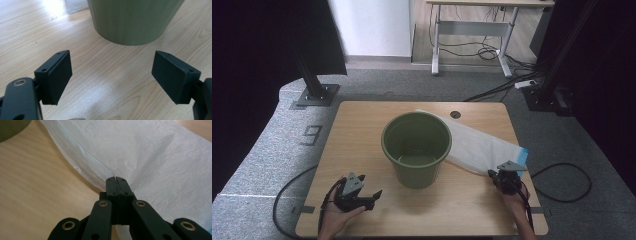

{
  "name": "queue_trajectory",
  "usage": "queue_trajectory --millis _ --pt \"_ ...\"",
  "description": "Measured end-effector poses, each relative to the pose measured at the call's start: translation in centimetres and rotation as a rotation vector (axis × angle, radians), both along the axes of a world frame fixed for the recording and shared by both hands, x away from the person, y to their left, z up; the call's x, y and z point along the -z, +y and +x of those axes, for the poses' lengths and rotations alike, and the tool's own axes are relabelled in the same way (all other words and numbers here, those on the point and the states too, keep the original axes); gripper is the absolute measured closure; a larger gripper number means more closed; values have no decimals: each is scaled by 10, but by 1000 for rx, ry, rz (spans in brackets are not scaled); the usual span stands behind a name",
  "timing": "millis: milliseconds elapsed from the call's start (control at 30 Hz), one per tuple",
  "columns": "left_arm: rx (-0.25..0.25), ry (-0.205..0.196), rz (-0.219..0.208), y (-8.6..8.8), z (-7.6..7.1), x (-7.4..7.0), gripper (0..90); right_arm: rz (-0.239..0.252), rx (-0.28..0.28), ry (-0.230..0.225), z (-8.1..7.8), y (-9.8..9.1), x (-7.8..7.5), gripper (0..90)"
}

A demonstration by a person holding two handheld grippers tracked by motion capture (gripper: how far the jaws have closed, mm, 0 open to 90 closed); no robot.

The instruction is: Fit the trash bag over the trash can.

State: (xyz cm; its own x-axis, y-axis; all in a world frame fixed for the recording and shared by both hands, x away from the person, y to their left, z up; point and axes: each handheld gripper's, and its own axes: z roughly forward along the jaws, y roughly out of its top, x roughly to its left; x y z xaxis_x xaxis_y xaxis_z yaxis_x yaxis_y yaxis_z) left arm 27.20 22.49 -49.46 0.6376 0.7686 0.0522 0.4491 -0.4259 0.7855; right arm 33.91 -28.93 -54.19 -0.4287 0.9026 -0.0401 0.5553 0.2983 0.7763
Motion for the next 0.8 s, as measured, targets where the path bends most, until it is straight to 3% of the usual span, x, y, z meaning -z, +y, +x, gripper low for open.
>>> queue_trajectory --millis 167,200,233,267,433,567,600,700,800 --pt "-4 -3 -9 3 0 -1 163 25 16 12 -21 -4 1 883" --pt "0 -5 -18 5 0 -1 163 28 32 8 -36 -6 0 882" --pt "4 -6 -25 5 -1 -1 163 28 32 8 -36 -6 0 882" --pt "7 -7 -30 6 -1 -2 161 28 43 6 -49 -8 0 880" --pt "8 -7 -24 6 -1 -1 160 45 53 21 -67 -16 0 847" --pt "7 -5 -29 6 0 -1 160 27 61 -10 -66 -11 -4 692" --pt "9 0 -38 6 1 0 161 14 32 -45 -61 2 -8 595" --pt "11 10 -36 4 3 3 161 19 -51 -67 -45 23 -12 543" --pt "13 22 -13 1 4 7 161 43 -115 -47 -22 49 -13 490"
